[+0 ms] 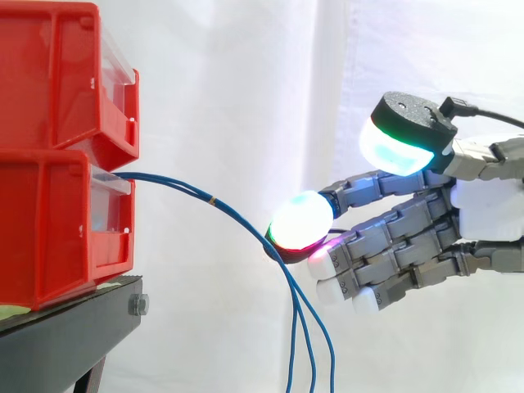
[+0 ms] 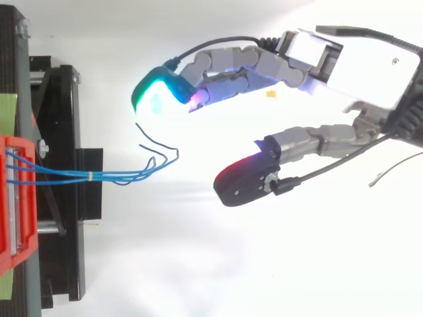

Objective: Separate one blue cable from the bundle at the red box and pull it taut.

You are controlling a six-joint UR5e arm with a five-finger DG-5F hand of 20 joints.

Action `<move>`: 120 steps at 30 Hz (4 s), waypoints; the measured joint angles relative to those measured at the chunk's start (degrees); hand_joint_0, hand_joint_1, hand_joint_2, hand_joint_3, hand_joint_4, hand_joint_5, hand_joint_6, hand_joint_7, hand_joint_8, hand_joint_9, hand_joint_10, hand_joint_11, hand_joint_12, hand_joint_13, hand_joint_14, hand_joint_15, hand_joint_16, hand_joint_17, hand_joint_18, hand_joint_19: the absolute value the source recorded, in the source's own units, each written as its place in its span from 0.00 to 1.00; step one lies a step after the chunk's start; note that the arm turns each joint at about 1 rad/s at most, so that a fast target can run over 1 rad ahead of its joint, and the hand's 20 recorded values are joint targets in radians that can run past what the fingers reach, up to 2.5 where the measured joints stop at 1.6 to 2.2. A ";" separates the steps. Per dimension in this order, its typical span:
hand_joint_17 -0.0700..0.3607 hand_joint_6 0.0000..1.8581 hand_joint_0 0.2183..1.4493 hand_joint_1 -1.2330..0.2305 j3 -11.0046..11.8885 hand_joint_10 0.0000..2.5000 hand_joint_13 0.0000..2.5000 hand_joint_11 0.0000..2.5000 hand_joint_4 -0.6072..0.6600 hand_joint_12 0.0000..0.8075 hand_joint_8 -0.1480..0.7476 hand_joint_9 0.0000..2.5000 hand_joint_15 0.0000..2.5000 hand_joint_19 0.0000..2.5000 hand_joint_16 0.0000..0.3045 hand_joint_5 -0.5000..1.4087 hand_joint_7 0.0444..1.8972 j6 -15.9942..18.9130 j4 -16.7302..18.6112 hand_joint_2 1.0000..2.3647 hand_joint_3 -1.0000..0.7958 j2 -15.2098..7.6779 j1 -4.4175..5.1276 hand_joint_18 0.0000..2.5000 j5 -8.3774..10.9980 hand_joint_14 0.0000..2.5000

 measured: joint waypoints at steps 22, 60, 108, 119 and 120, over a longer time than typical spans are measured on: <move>0.36 0.27 0.25 0.44 5.28 0.00 0.22 0.08 0.62 0.40 0.44 0.27 0.12 0.20 0.12 0.17 0.39 3.62 2.59 0.00 0.28 -6.54 -0.57 0.15 -3.98 0.00; 0.37 0.27 0.25 0.43 5.68 0.00 0.25 0.10 0.64 0.40 0.45 0.30 0.13 0.21 0.13 0.18 0.40 5.70 7.14 0.00 0.28 -9.58 -0.61 0.17 -7.65 0.00; 0.36 0.27 0.28 0.39 11.73 0.00 0.28 0.11 0.64 0.40 0.45 0.31 0.15 0.22 0.12 0.19 0.47 15.86 5.74 0.00 0.29 -13.39 -5.11 0.20 -18.59 0.01; 0.36 0.27 0.29 0.39 12.36 0.00 0.29 0.12 0.59 0.40 0.45 0.32 0.15 0.22 0.12 0.19 0.56 16.37 6.93 0.00 0.30 -14.83 -5.14 0.20 -19.88 0.01; 0.36 0.27 0.29 0.39 12.36 0.00 0.29 0.12 0.59 0.40 0.45 0.32 0.15 0.22 0.12 0.20 0.57 16.42 6.90 0.00 0.30 -14.83 -5.16 0.20 -20.01 0.01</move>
